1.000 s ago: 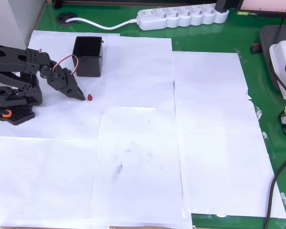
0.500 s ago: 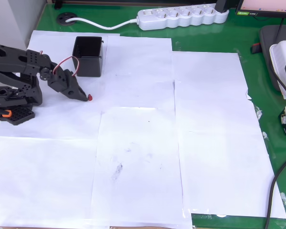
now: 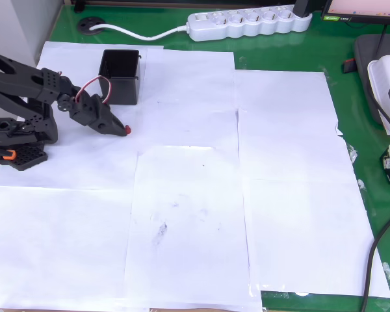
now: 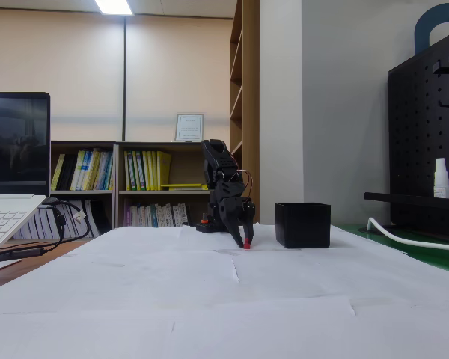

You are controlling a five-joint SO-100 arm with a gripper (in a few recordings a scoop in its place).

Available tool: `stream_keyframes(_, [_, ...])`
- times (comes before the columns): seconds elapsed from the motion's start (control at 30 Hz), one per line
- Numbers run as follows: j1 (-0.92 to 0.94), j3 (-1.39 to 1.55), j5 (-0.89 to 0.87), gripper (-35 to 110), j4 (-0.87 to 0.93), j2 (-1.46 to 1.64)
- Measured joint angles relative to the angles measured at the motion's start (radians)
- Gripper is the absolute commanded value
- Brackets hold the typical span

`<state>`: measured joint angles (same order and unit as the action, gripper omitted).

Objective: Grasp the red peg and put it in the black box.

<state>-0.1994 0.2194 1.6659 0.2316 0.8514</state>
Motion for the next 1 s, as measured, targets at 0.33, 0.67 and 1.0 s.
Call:
stream_keyframes(0.33, [-0.003, 0.160, -0.020, 0, -0.118, 0.250])
stream_keyframes(0.67, [0.011, 0.413, -0.023, 0, -0.199, 0.548])
stream_keyframes(1.0, [0.037, 0.614, -0.012, 0, -0.235, 0.742])
